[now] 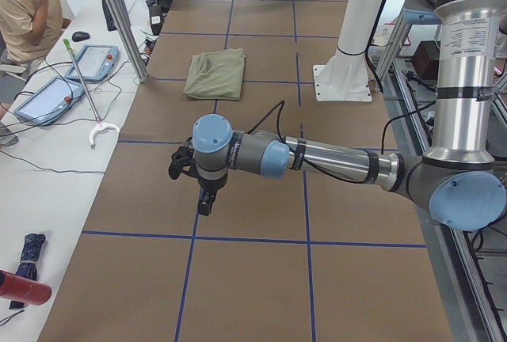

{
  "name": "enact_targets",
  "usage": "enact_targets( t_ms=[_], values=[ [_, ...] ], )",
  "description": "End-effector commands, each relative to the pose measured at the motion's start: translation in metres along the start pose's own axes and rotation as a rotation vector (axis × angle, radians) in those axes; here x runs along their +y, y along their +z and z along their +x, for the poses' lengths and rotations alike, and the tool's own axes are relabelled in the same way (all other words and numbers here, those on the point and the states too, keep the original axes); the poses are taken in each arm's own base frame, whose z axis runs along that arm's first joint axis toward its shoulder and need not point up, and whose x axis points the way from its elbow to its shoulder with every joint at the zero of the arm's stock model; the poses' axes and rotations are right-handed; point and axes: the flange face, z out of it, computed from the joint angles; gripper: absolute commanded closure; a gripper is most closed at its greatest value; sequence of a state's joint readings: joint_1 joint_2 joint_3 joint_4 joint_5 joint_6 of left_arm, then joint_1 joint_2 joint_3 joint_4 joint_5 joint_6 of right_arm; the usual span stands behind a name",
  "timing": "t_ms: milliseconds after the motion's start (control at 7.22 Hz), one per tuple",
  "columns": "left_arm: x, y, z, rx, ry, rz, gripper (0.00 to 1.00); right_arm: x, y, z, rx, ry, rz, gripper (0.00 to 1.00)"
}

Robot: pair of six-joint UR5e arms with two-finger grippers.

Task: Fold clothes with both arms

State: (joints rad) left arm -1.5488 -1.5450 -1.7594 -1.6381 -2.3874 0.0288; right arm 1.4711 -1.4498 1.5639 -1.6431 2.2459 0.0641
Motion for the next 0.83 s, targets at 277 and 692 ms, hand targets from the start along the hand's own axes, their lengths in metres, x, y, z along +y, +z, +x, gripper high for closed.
enact_targets(
  t_ms=[277, 692],
  values=[
    [0.033, 0.005, -0.003, 0.002, -0.01, -0.009, 0.0, 0.001, 0.002, 0.001, -0.001, 0.003, -0.004, 0.0],
    [0.027, 0.005, -0.003, -0.008, -0.002, -0.008, 0.0, -0.001, 0.002, -0.004, -0.05, 0.006, -0.008, 0.0]
  ],
)
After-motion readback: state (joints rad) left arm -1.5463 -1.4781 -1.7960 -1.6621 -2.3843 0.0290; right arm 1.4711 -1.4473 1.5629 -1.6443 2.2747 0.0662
